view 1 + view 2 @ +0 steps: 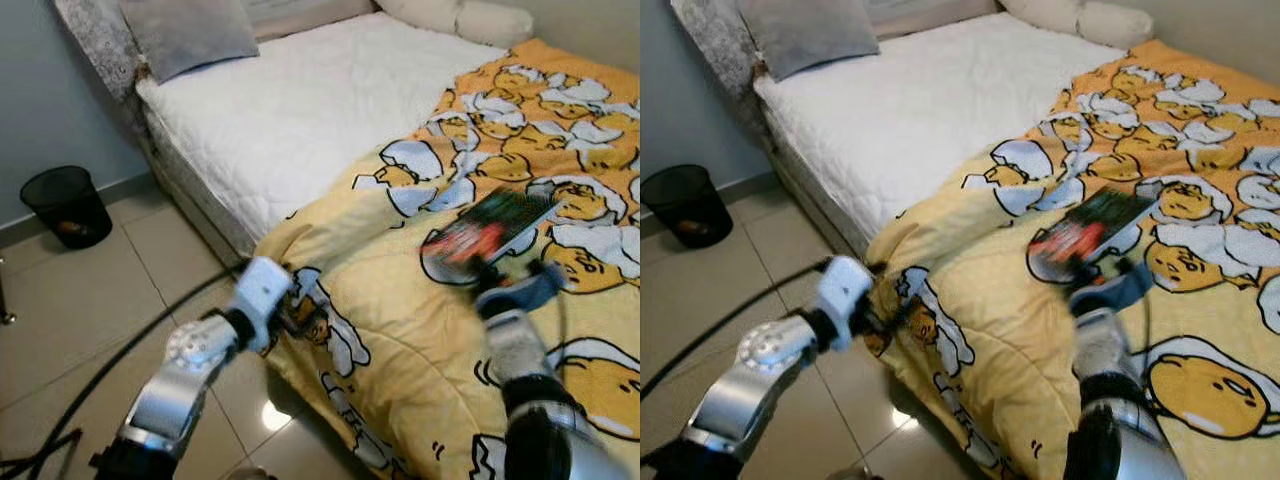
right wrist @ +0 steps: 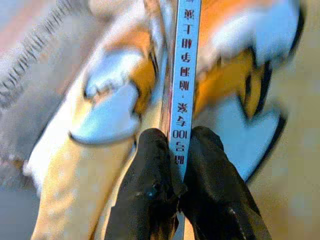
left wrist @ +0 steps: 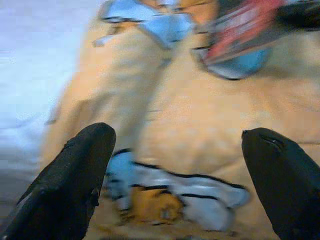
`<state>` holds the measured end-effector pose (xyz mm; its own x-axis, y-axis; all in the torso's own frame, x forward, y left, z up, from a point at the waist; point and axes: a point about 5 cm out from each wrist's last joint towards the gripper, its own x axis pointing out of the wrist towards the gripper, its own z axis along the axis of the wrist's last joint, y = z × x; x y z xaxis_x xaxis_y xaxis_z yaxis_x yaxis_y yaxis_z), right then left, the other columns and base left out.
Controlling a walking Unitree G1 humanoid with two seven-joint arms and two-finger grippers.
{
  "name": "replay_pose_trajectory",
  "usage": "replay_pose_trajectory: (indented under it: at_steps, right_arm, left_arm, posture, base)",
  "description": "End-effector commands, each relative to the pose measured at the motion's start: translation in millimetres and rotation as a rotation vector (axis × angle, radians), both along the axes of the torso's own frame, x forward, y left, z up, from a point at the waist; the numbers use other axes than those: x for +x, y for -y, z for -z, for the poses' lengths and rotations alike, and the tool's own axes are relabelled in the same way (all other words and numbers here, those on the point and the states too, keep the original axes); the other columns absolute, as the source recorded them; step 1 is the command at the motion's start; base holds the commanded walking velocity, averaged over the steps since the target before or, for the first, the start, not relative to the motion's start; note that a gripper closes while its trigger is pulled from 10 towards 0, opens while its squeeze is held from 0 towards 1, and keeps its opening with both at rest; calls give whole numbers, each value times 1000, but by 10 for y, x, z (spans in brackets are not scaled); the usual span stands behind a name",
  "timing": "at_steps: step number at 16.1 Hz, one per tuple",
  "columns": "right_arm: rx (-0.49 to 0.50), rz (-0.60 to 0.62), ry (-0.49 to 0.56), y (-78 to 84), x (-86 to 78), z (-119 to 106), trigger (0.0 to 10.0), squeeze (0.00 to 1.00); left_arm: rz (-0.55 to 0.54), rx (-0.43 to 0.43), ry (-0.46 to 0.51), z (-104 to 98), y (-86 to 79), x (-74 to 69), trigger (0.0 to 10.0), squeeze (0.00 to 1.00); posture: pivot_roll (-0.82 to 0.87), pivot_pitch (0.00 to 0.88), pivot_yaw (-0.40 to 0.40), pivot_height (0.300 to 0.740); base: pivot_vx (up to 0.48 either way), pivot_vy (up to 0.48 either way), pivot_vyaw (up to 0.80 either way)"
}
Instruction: Clean up the room
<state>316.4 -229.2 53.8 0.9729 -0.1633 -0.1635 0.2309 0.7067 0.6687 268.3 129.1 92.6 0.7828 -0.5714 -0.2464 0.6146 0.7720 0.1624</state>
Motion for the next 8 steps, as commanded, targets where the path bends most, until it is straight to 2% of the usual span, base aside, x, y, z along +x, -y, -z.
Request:
replay_pose_trajectory:
  at_steps: [1, 2, 3, 4, 5, 6, 7, 8]
  right_arm:
    - [-74, -8, 60, -18, 42, -159, 0, 0]
    - [-194, -45, 84, -107, 0, -252, 0, 0]
    - [-229, -58, 91, -139, -19, -275, 0, 0]
    - [-371, -110, 22, -267, -47, -274, 2078, 0]
    - [-483, -149, 5, -399, -90, -318, 10000, 0]
    - [-487, -161, 3, -460, -133, -361, 10000, 0]
    - [-497, -166, -2, -469, -146, -373, 10000, 0]
    - [-520, -160, 15, -478, -185, -444, 10000, 0]
  left_arm:
    - [-38, 5, 29, -26, -32, 36, 10000, 1000]
    - [-94, -16, 64, -64, -65, 69, 10000, 1000]
    - [-110, -24, 74, -73, -71, 76, 10000, 1000]
    - [-192, 19, 99, -102, -96, 144, 10000, 1000]
    - [-215, 31, 144, -167, -79, 175, 10000, 1000]
    - [-227, 25, 158, -174, -69, 183, 10000, 871]
    - [-236, 27, 160, -167, -71, 189, 10000, 871]
    - [-266, -11, 159, -186, -70, 210, 10000, 278]
  posture:
    - [29, 0, 42, 740]
    - [13, 0, 52, 740]
    - [12, 0, 53, 740]
    - [27, 0, 49, 740]
    - [36, 0, 38, 740]
    - [41, 0, 15, 740]
    - [43, 0, 12, 740]
    - [48, 0, 3, 740]
  base:
    - [0, 0, 0]
    - [0, 0, 0]
    - [0, 0, 0]
    - [0, 0, 0]
    - [0, 0, 0]
    - [0, 0, 0]
    - [0, 0, 0]
    - [0, 0, 0]
